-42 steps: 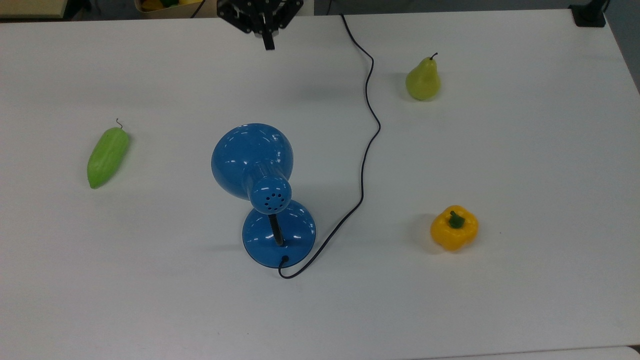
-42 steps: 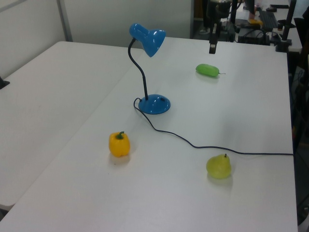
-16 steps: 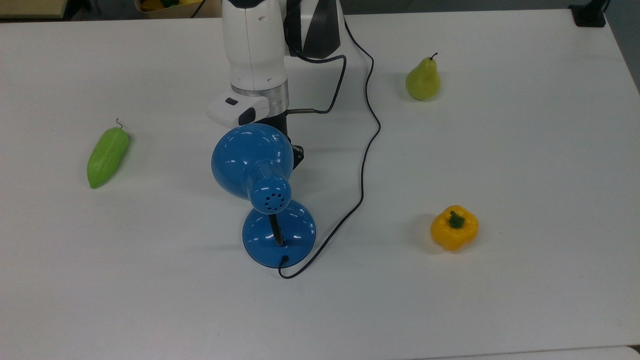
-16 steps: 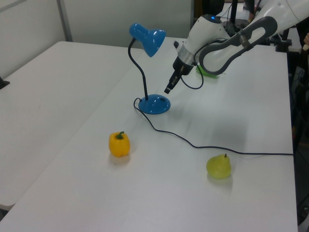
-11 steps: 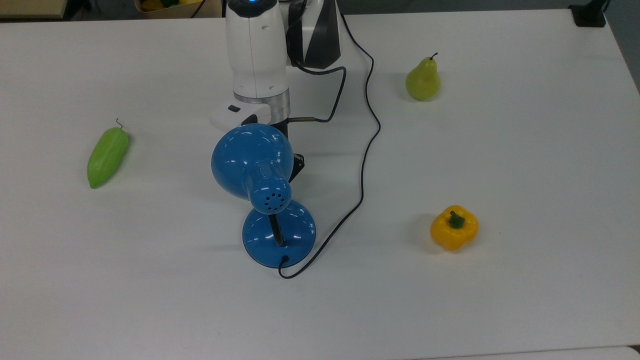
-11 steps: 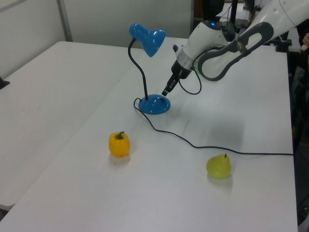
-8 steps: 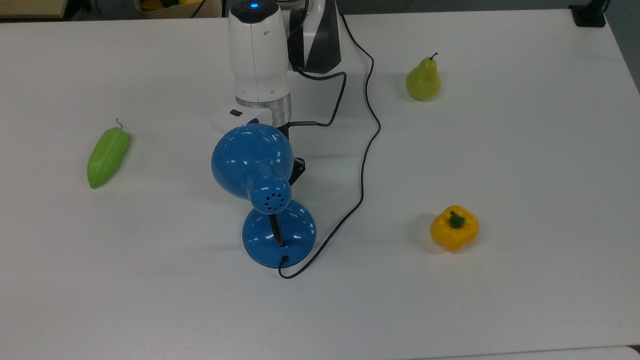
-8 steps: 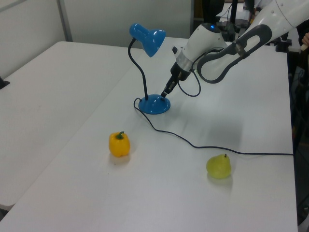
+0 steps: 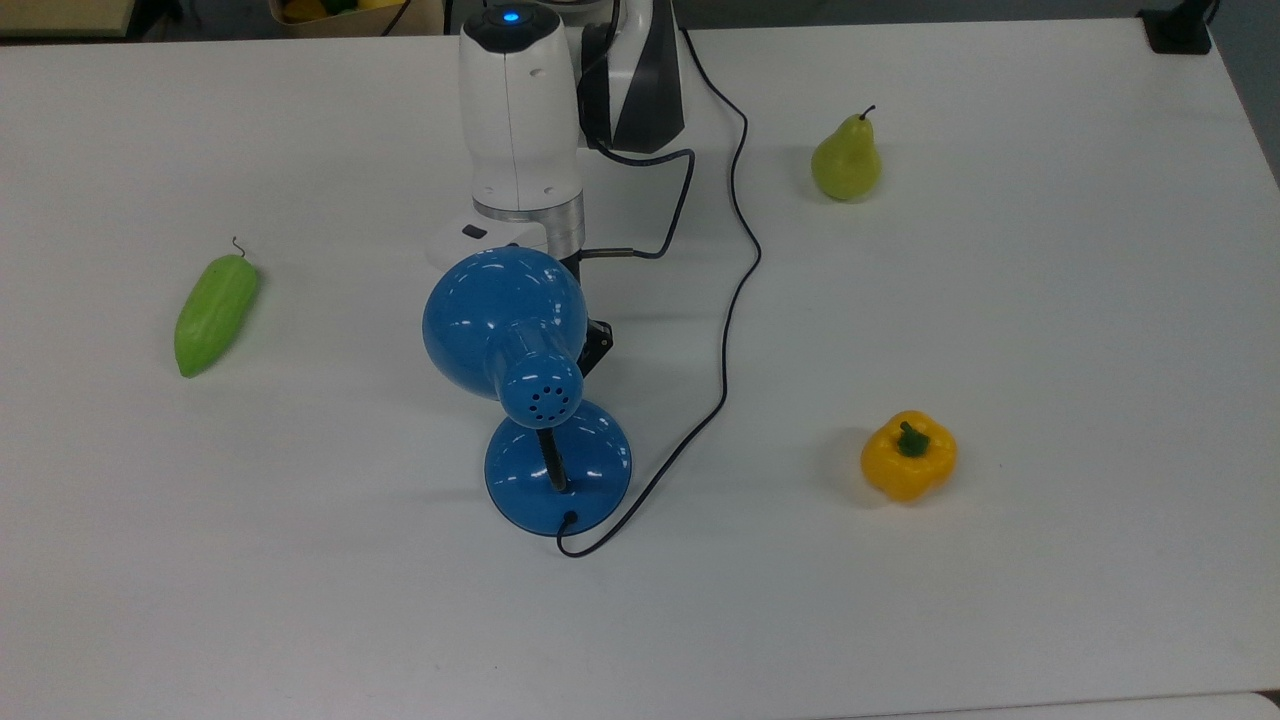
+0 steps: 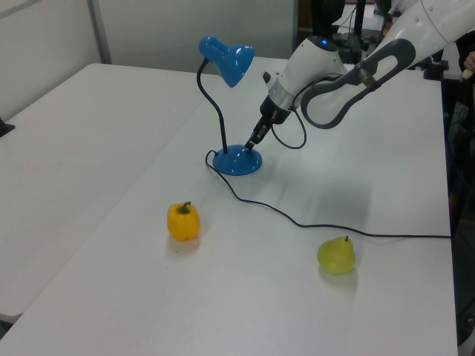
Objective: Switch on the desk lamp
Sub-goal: 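Lower the gripper fingertips onto the switch on the lamp base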
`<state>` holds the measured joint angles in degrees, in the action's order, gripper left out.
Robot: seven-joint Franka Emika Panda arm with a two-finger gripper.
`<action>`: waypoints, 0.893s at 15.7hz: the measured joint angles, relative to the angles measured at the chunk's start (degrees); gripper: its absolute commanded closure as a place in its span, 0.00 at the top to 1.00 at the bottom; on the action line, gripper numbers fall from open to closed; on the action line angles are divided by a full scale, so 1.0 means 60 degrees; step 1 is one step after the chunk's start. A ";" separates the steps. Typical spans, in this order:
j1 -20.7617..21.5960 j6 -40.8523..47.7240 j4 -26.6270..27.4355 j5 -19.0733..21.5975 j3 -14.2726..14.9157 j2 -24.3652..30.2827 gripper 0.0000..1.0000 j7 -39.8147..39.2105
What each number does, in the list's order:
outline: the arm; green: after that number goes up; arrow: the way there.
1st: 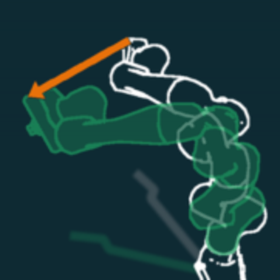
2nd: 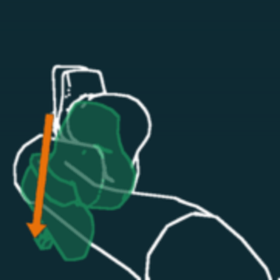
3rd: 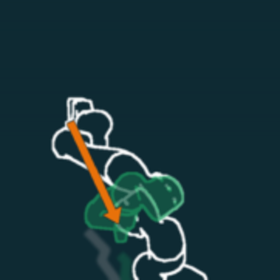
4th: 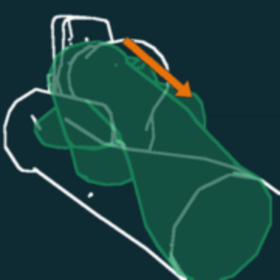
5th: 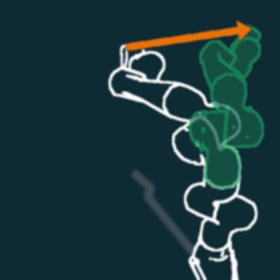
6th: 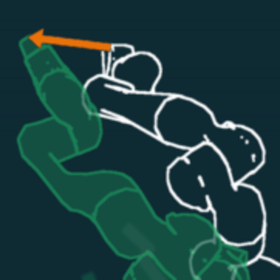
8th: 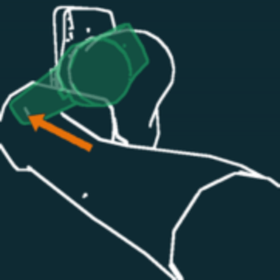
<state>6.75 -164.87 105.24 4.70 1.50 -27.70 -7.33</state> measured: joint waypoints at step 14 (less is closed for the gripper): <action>0.0022 -0.0001 -0.0010 -0.0014 0.0000 -0.0115 0.00 -0.0001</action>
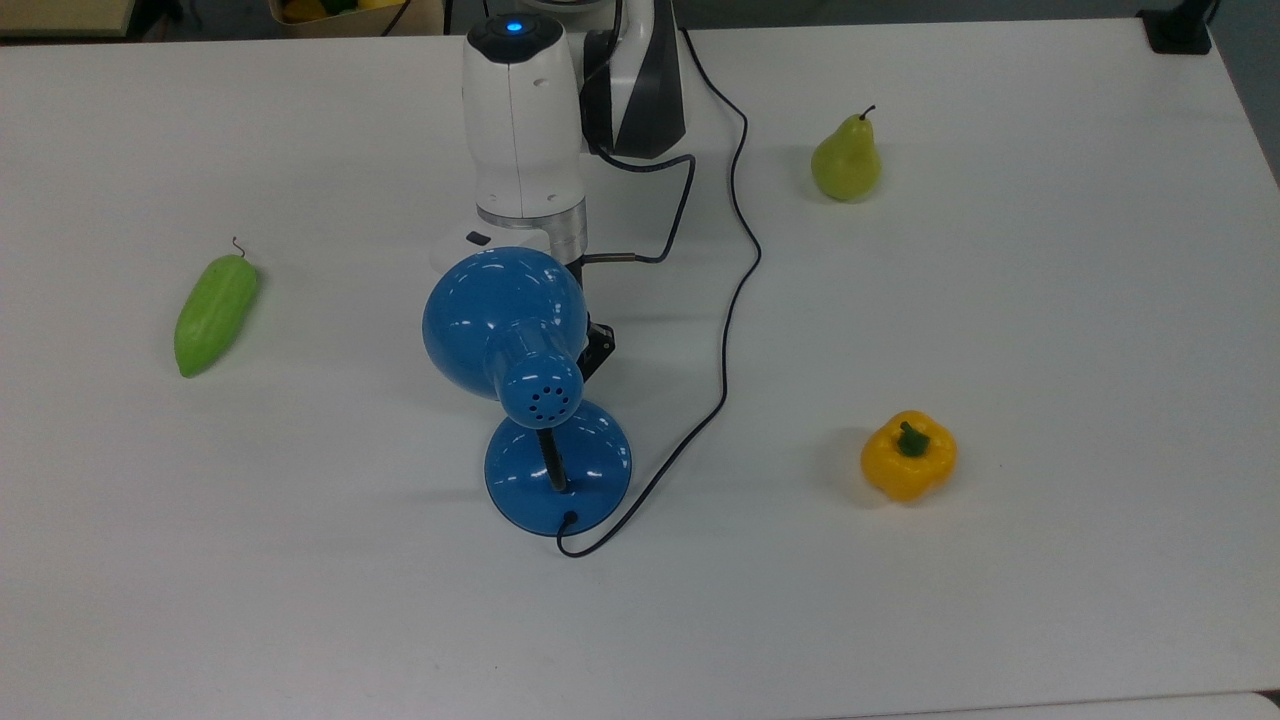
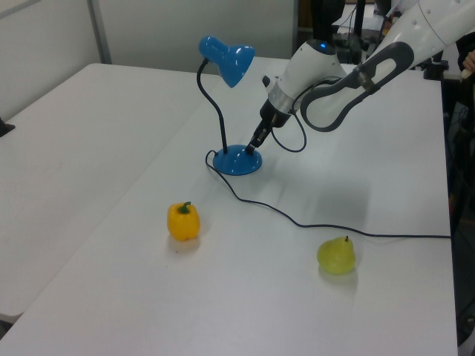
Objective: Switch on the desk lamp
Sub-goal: 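Lower the gripper fingertips onto the switch on the lamp base, then press down on the lamp base switch with the gripper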
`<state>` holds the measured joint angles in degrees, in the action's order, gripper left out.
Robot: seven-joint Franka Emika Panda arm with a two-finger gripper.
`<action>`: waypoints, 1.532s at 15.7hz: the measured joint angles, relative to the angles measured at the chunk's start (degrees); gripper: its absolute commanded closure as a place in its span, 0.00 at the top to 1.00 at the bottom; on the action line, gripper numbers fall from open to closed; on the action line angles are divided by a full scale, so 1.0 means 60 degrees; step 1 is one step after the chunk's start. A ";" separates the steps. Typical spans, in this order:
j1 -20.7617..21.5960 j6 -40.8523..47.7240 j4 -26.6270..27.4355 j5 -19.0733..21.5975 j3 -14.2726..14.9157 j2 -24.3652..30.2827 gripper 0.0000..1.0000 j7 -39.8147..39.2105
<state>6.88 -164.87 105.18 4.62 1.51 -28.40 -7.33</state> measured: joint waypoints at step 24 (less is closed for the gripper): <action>0.0048 -0.0027 -0.0223 -0.0609 0.0000 -0.0163 0.00 -0.0014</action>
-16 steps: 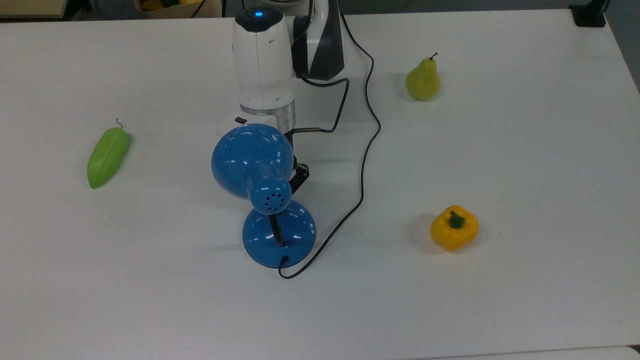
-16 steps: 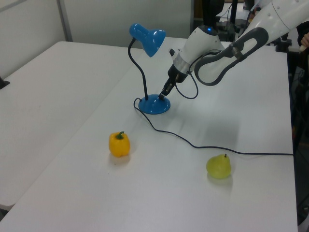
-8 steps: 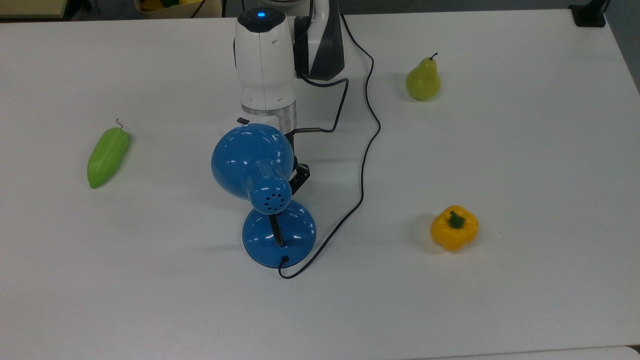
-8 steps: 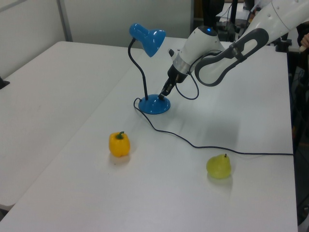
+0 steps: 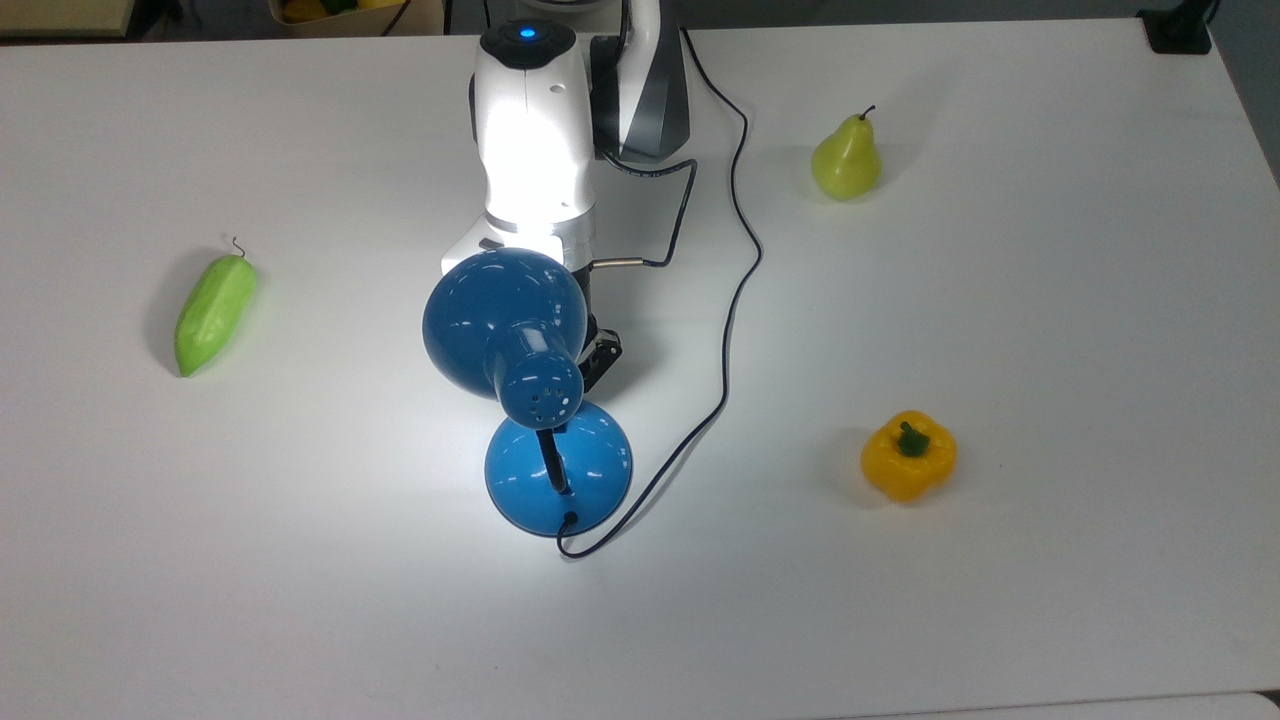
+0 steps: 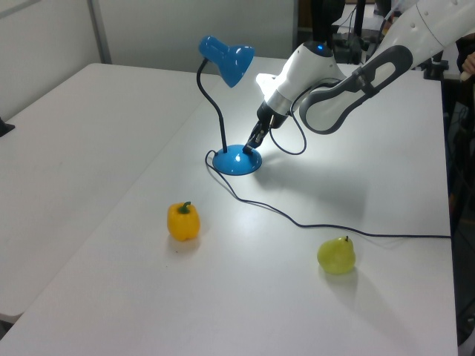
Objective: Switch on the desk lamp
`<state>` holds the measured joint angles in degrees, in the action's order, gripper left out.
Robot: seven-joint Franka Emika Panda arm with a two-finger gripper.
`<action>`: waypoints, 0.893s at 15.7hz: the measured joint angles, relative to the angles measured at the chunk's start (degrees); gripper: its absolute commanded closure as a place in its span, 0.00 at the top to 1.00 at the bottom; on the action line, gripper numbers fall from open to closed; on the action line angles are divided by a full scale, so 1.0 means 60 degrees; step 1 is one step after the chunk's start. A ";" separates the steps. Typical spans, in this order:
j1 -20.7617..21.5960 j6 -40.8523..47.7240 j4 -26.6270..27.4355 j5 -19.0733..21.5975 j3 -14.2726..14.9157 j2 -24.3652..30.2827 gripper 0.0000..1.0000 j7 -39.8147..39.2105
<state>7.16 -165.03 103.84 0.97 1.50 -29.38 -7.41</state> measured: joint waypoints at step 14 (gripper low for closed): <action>0.0045 -0.0033 0.0690 -0.0106 -0.0005 0.0513 0.00 -0.0001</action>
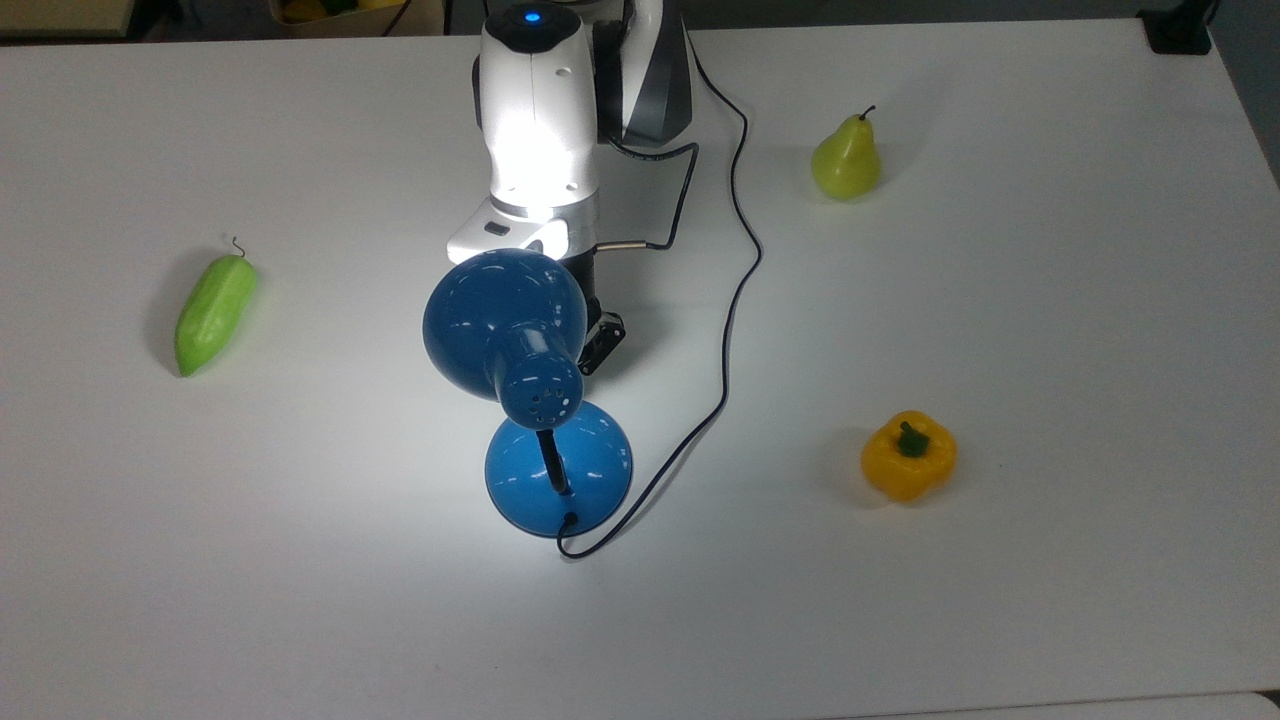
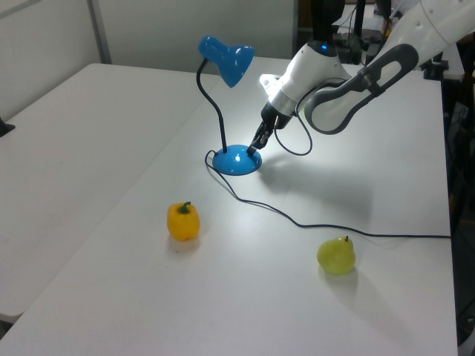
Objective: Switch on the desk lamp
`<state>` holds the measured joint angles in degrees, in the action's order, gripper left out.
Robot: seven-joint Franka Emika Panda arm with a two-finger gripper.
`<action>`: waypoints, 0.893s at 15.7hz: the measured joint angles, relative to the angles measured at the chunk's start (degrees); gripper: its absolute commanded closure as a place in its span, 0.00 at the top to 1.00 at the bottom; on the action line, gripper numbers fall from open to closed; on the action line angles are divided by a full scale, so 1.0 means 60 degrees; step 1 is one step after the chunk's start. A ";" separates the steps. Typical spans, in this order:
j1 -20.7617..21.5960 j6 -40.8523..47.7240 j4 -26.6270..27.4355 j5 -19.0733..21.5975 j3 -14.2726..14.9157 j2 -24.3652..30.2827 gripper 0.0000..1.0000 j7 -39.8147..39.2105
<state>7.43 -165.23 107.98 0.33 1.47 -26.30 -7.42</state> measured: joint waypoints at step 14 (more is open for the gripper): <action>0.0066 0.7915 0.0648 0.0000 -0.0097 0.3665 1.00 0.1065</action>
<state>7.83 -117.74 111.87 0.33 0.89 -4.31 -1.03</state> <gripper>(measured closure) 0.507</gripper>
